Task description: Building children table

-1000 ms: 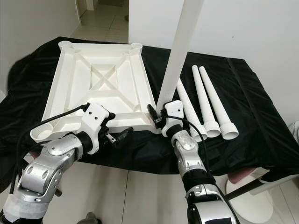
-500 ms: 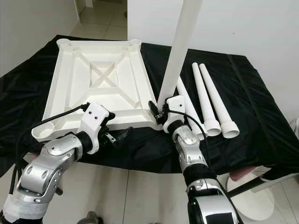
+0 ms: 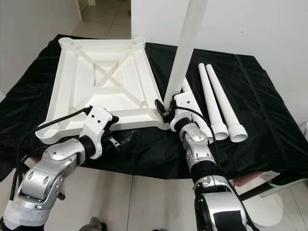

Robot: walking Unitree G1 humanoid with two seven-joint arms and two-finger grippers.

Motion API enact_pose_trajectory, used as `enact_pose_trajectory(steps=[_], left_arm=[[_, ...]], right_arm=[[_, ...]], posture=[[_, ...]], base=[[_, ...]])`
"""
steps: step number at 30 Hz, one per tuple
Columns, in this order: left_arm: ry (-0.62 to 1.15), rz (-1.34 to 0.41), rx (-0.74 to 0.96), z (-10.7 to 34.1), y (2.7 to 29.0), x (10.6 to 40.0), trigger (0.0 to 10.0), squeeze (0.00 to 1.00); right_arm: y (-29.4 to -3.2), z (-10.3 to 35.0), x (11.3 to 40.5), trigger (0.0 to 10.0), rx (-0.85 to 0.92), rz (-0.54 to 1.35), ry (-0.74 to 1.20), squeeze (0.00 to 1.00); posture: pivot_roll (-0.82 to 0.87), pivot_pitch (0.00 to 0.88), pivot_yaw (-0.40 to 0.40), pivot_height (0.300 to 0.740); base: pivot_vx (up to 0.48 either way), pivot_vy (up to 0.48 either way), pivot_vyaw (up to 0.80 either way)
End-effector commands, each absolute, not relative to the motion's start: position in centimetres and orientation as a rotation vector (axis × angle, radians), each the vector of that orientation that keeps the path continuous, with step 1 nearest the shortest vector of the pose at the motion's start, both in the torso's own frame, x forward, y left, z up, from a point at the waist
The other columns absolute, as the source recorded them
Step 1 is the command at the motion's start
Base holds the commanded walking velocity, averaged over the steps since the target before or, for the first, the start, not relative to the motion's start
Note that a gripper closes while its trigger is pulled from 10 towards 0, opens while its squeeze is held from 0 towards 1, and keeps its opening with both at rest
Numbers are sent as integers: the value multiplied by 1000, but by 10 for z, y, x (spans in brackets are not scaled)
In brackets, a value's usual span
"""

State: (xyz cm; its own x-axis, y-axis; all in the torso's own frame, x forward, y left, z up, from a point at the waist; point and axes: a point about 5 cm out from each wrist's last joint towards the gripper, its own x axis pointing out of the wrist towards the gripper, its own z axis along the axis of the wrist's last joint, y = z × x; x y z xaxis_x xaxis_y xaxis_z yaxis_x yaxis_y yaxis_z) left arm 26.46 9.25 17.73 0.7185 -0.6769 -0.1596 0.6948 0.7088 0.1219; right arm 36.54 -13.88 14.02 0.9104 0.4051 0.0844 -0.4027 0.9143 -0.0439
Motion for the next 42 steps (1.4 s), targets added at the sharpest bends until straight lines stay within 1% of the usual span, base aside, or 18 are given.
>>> enact_pose_trajectory(steps=[1, 18, 29, 30, 33, 34, 35, 36, 38, 40, 42], left_arm=[[106, -724, 181, 178, 94, 264, 10000, 0], [104, -722, 181, 179, 94, 264, 10000, 0], [103, -721, 181, 179, 94, 264, 10000, 0], [103, -721, 180, 179, 94, 264, 10000, 0], [101, -718, 180, 179, 94, 265, 10000, 0], [101, -718, 180, 179, 94, 265, 10000, 0], [100, -717, 180, 179, 94, 265, 10000, 0], [100, -717, 180, 179, 94, 265, 10000, 0], [101, -717, 179, 179, 94, 265, 10000, 0], [102, -717, 179, 179, 94, 265, 10000, 0], [102, -718, 179, 179, 94, 265, 10000, 0]], right_arm=[[-155, 70, 346, 10000, 95, 319, 330, 0], [-159, 62, 347, 10000, 155, 295, 434, 0], [-158, 60, 347, 10000, 145, 296, 436, 0], [-158, 62, 347, 10000, 148, 296, 418, 0], [-155, 78, 349, 10000, 128, 301, 214, 0], [-155, 78, 349, 10000, 128, 301, 214, 0], [-153, 84, 348, 10000, 115, 309, 137, 0], [-153, 84, 348, 10000, 115, 309, 137, 0], [-150, 91, 342, 10000, 87, 297, 8, 0], [-147, 93, 337, 10000, 76, 293, -62, 0], [-146, 94, 335, 10000, 76, 298, -82, 0]], posture=[[210, 91, -43, 740], [212, 86, -45, 740], [212, 85, -45, 740], [212, 85, -45, 740], [212, 87, -47, 740], [212, 87, -47, 740], [211, 88, -47, 740], [211, 88, -47, 740], [207, 92, -44, 740], [204, 92, -43, 740], [204, 92, -43, 740]], base=[[0, 0, 0], [0, 0, 0], [0, 0, 0], [0, 0, 0], [0, 0, 0], [0, 0, 0], [0, 0, 0], [0, 0, 0], [0, 0, 0], [0, 0, 0], [0, 0, 0]])
